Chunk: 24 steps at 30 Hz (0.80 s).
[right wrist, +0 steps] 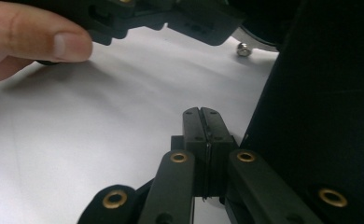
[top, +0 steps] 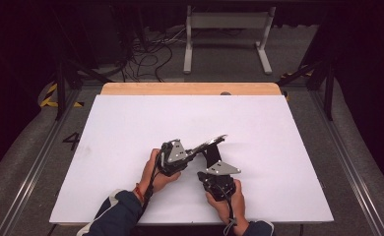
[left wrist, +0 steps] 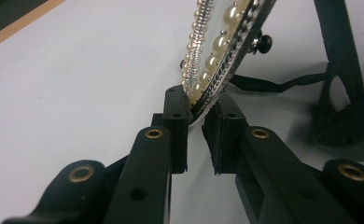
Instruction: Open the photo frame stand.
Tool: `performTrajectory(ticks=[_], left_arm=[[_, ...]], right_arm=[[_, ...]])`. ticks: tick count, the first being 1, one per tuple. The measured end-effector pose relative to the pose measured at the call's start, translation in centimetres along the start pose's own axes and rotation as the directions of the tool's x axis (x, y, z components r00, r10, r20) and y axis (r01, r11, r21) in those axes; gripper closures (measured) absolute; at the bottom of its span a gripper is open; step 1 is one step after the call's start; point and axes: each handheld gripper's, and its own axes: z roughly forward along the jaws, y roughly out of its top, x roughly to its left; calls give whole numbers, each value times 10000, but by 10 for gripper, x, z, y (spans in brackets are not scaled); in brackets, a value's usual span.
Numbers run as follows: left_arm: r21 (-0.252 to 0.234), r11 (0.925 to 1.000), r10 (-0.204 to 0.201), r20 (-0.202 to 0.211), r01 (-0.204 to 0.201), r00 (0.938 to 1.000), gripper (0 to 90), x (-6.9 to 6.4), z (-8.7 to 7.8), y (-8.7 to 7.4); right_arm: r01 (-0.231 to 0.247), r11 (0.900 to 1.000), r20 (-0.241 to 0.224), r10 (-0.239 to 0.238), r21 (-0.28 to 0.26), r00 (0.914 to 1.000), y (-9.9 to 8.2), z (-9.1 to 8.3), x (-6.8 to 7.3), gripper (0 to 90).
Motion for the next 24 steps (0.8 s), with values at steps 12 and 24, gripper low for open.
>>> performTrajectory(ticks=[12, 24], left_arm=[[100, 9999, 40, 40, -41, 10000, 788, -3, -2, 0], [4, 10000, 57, 205, -57, 9998, 790, 0, -1, 0]], right_arm=[[222, 9997, -29, -222, 75, 9998, -3, -4, -9, 900], [648, 9978, -373, -644, 109, 9972, -3, -4, -16, 900]])
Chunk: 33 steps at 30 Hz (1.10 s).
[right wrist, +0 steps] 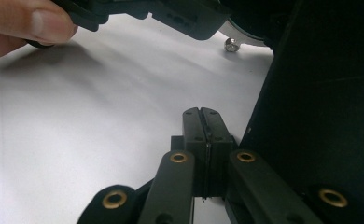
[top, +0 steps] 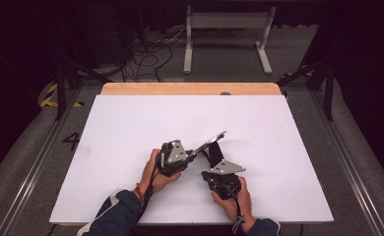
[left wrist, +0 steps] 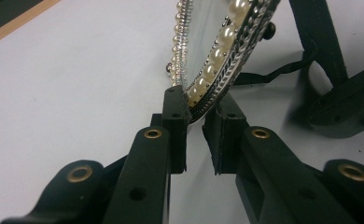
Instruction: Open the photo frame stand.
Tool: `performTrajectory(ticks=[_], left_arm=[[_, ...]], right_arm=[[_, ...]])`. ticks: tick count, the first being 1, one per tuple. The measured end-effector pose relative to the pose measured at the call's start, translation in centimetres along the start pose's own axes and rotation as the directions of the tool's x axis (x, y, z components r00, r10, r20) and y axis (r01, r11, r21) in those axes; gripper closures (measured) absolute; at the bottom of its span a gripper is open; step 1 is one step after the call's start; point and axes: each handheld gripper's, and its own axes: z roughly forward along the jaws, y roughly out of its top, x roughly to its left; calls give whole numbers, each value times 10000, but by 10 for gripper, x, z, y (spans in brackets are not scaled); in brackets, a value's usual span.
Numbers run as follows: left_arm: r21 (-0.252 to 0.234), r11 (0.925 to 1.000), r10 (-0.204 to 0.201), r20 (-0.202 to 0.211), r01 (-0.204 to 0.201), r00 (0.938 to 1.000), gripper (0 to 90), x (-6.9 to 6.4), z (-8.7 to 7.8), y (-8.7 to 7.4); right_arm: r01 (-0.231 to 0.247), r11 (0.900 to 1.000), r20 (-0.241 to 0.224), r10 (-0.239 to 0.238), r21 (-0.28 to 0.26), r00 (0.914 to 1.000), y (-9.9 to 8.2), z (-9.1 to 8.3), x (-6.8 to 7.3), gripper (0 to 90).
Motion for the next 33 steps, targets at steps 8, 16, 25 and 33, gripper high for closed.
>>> performTrajectory(ticks=[8, 16, 25, 33], left_arm=[[161, 9999, 62, 18, -62, 10000, 790, -2, -2, 1], [174, 9998, 23, -8, -23, 10000, 788, -4, -2, 1], [15, 9999, -129, -31, 129, 9999, 786, -4, -1, 1], [-482, 9956, -785, 382, 803, 9962, 692, 2, 1, -1]], right_arm=[[-12, 9999, -189, 15, 160, 9998, -1, -1, -3, 900], [-160, 9996, -166, 164, 214, 9997, -2, -1, -11, 900], [-133, 9997, -181, 136, 191, 9997, -1, -1, -12, 900], [-130, 9993, -265, 121, -336, 9996, 4, -11, -13, 900]])
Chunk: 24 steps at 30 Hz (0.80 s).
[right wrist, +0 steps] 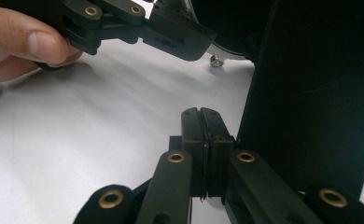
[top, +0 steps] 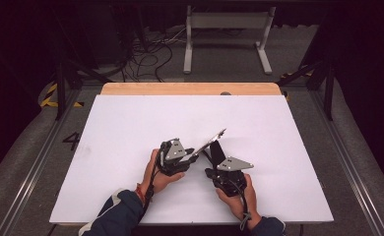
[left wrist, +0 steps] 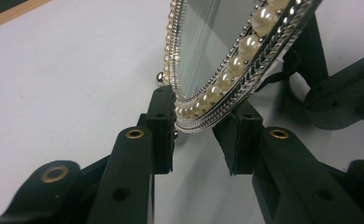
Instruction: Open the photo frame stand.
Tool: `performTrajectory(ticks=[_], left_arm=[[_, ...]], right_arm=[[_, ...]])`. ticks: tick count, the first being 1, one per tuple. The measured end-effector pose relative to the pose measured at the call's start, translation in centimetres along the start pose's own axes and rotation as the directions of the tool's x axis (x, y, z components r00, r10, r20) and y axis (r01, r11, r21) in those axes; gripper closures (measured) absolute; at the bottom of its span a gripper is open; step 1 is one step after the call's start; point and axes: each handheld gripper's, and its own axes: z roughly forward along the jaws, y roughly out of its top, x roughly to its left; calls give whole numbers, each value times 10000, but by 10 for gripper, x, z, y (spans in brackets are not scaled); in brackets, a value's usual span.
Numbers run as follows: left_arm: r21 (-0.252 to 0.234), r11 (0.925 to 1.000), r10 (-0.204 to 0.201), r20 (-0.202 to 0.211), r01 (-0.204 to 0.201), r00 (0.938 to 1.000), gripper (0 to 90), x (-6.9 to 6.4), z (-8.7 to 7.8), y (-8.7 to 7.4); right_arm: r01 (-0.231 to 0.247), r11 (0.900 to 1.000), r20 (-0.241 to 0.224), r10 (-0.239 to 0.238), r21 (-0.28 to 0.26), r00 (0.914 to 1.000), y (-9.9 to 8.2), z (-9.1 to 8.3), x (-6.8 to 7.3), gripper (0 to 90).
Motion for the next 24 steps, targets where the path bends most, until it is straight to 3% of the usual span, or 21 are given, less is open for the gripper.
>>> performTrajectory(ticks=[6, 16, 24], left_arm=[[-248, 9990, 374, 4, -374, 9993, 738, -3, -4, 2], [-478, 9982, 374, 213, -364, 9991, 731, -1, -9, 3], [-365, 9974, 617, -48, -618, 9981, 752, -4, -9, 3]], right_arm=[[-47, 10000, -11, 47, -30, 10000, 1, -1, -2, 900], [-90, 9998, 71, 91, -162, 9999, 4, -3, -4, 900], [-110, 9999, 104, 111, -57, 9999, 4, -2, -3, 900]])
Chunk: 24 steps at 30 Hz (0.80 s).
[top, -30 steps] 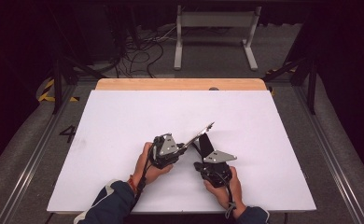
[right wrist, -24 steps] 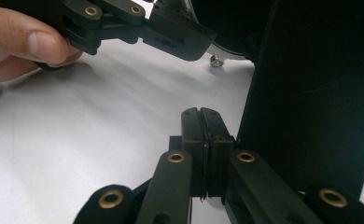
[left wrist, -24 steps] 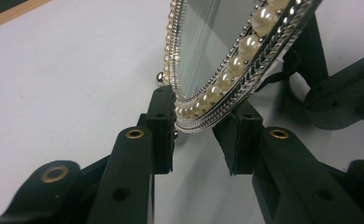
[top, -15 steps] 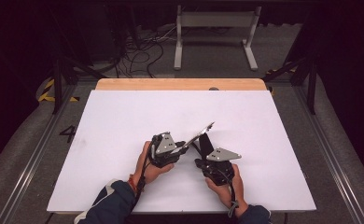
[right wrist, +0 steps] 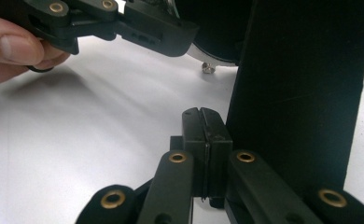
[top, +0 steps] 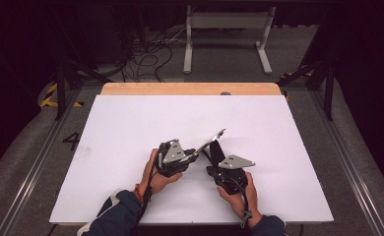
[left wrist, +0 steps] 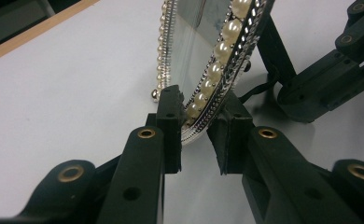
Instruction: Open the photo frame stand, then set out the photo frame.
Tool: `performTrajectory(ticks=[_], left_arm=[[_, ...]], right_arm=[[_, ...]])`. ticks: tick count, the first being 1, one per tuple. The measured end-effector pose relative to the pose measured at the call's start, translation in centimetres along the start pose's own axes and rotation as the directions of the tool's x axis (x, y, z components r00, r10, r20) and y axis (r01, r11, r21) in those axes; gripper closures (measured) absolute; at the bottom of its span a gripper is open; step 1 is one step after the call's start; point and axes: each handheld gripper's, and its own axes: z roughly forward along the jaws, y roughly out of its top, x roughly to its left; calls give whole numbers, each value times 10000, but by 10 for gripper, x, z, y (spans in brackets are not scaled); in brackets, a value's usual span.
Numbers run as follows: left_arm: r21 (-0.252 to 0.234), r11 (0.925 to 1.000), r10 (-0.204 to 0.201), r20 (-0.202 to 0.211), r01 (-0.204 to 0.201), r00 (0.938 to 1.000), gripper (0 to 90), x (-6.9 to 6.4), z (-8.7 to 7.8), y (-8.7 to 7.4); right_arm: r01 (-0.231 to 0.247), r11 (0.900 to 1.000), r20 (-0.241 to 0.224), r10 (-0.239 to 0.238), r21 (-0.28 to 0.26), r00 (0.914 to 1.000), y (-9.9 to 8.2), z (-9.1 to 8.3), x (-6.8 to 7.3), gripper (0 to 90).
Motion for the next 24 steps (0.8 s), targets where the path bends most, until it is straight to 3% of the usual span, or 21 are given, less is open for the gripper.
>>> performTrajectory(ticks=[9, 13, 24], left_arm=[[177, 9991, 392, -137, -390, 9991, 764, -1, -2, 1], [110, 9996, 260, -102, -259, 9996, 763, -1, -2, 1], [242, 9991, 357, -222, -352, 9991, 781, -4, -6, 1]], right_arm=[[-6, 9999, 7, 5, 173, 10000, -2, 2, 0, 900], [-23, 9998, -51, 24, 188, 10000, -3, 2, -1, 900], [-112, 9999, 69, 112, 108, 9999, -5, 2, 1, 900]])
